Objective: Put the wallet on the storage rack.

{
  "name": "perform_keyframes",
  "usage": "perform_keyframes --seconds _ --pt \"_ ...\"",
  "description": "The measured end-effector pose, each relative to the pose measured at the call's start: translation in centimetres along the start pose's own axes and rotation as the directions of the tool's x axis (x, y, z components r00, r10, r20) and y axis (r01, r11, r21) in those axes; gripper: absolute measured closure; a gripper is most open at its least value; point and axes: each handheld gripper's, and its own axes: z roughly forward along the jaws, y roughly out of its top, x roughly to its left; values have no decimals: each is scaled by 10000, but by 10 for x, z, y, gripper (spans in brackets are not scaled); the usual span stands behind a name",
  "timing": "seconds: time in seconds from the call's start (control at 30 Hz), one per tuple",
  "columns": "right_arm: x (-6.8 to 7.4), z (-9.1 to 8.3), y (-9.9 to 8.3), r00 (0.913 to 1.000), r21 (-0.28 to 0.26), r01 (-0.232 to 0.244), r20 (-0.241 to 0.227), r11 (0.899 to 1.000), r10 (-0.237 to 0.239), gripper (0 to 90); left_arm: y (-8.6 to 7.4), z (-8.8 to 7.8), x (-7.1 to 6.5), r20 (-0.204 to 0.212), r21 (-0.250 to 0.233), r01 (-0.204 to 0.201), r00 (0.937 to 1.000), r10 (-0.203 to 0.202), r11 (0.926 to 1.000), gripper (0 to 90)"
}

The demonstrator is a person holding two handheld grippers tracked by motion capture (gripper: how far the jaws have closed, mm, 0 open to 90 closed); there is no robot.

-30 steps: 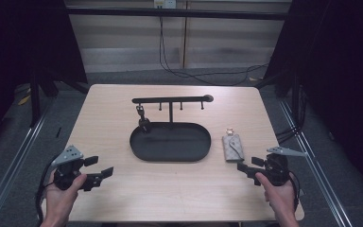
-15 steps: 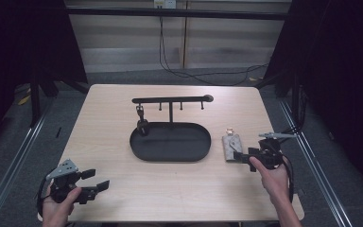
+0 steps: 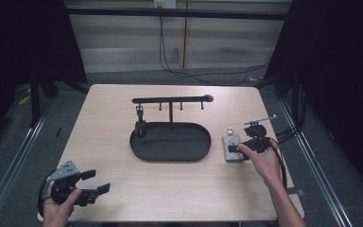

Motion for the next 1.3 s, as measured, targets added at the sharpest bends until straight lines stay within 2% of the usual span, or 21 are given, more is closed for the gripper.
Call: perform_keyframes --seconds 0.23,0.27,0.33,0.47,0.57,0.6,0.73,0.87,0.97,1.17,1.3 --pt "-4 21 18 9986 887 -78 533 9960 31 249 0 1 -1 63 65 -107 9999 107 9999 177" --pt "-5 24 19 9988 1004 -118 488 9949 69 253 0 1 -1 52 79 -149 9999 149 9999 178" --pt "-6 30 21 9973 1375 -110 729 9904 10 232 0 0 -1 64 26 -175 9998 175 9998 177" --pt "-8 35 26 9965 1556 -168 830 9877 39 246 0 0 -2 110 -62 -298 9995 299 9995 173" --pt "-7 38 30 9954 1848 -264 957 9824 87 245 0 1 -2 97 -18 -324 9994 324 9995 172" --pt "-7 40 31 9950 1934 -446 959 9801 264 246 0 1 -1 104 1 -324 9994 324 9995 172" --pt "-9 52 31 9927 2498 -573 1176 9666 285 210 0 1 -1 100 15 -333 9994 332 9994 172" --pt "-12 57 33 9921 2461 -857 1098 9654 601 213 1 2 -1 129 29 -272 9995 271 9996 172" --pt "-12 61 34 9916 2520 -911 1117 9634 646 208 1 2 0 147 6 -231 9996 231 9997 172" --pt "-10 67 35 9891 2596 -909 1356 9614 569 211 1 3 0 142 81 -259 9996 258 9996 173" --pt "-5 70 39 9843 2979 -840 1734 9509 326 216 2 4 1 174 114 -273 9995 271 9996 173"
